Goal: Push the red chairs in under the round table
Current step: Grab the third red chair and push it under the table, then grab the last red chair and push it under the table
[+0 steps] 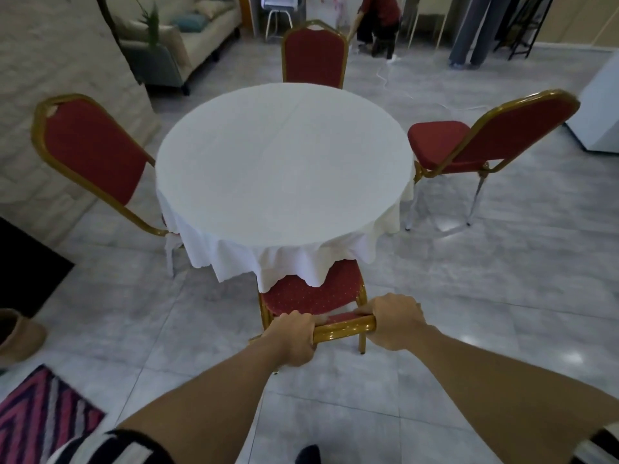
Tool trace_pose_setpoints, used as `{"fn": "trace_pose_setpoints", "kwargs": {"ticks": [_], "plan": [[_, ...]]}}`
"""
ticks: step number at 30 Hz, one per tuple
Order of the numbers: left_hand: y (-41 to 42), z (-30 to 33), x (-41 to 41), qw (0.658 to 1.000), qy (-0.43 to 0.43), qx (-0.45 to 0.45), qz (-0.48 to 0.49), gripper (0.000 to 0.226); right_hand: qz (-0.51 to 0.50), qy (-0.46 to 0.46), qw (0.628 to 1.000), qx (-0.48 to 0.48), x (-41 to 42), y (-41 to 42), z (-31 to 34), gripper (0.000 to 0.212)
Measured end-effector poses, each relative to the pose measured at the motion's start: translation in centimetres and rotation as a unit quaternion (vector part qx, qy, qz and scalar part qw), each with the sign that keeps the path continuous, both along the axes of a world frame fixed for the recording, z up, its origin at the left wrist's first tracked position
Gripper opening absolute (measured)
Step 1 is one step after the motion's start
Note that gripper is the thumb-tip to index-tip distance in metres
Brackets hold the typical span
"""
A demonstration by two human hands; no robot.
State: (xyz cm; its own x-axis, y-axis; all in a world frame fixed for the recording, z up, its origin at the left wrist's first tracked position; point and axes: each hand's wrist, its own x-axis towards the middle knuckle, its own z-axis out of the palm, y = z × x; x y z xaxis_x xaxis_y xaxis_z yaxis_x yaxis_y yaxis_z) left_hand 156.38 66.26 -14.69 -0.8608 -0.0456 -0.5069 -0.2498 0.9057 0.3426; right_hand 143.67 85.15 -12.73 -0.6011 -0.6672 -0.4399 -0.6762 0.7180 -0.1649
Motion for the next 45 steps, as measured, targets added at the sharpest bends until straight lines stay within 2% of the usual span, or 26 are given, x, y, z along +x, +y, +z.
{"fn": "trace_pose_setpoints", "kwargs": {"ticks": [5,9,11,12,13,15,17,18,19,21,24,27,30,33,37,45], "plan": [[-0.5,-1.6,-0.1,0.999,-0.006,0.018,0.026,0.069,0.012,-0.006,1.0,-0.008,-0.9,0.3,-0.8,0.039],[0.0,-0.6,-0.3,0.999,-0.021,0.008,0.042,0.059,0.027,-0.038,0.999,-0.024,-1.2,0.6,-1.5,0.036],[0.6,0.5,-0.7,0.997,-0.07,0.001,0.038,0.06,0.046,-0.084,0.995,-0.036,-1.8,1.1,-1.6,0.028],[1.0,1.3,-1.3,0.992,-0.116,0.0,0.04,0.067,0.055,-0.114,0.991,-0.048,-2.5,1.8,-1.3,0.02],[0.8,1.7,-1.6,0.984,-0.17,0.001,0.047,0.077,0.06,-0.14,0.987,-0.057,-3.0,2.1,-1.0,0.022],[1.2,3.2,-3.7,0.963,-0.261,-0.026,0.064,0.103,0.057,-0.156,0.984,-0.07,-5.0,4.0,0.3,0.041],[1.0,4.9,-5.6,0.944,-0.322,-0.06,0.05,0.12,0.047,-0.149,0.986,-0.06,-6.8,5.2,1.0,0.08],[2.3,6.1,-7.4,0.938,-0.339,-0.063,0.036,0.118,0.036,-0.136,0.989,-0.052,-8.4,6.8,1.6,0.095],[3.2,7.1,-8.9,0.939,-0.338,-0.055,0.031,0.11,0.023,-0.127,0.991,-0.045,-9.6,7.8,2.2,0.101],[6.0,9.4,-12.7,0.955,-0.29,-0.03,0.05,0.093,-0.001,-0.117,0.992,-0.048,-12.5,10.0,3.8,0.097],[10.5,11.4,-19.6,0.986,-0.146,-0.047,0.072,0.08,-0.046,-0.105,0.991,-0.075,-17.1,12.8,6.7,0.089],[14.9,12.0,-26.2,0.995,-0.021,-0.066,0.074,0.074,-0.083,-0.06,0.992,-0.073,-22.0,15.2,9.0,0.092],[19.0,13.4,-31.4,0.994,0.048,-0.093,0.04,0.075,-0.115,-0.014,0.99,-0.075,-26.6,17.7,11.2,0.102],[21.9,15.0,-35.6,0.991,0.076,-0.113,0.011,0.075,-0.129,0.022,0.988,-0.084,-30.8,20.1,13.0,0.113],[25.4,15.5,-42.8,0.988,0.095,-0.117,-0.036,0.072,-0.183,0.059,0.978,-0.075,-36.3,24.4,14.8,0.092],[28.6,15.0,-56.9,0.984,0.07,-0.104,-0.124,0.084,-0.262,0.038,0.963,-0.058,-46.9,30.9,15.3,0.1]]}}
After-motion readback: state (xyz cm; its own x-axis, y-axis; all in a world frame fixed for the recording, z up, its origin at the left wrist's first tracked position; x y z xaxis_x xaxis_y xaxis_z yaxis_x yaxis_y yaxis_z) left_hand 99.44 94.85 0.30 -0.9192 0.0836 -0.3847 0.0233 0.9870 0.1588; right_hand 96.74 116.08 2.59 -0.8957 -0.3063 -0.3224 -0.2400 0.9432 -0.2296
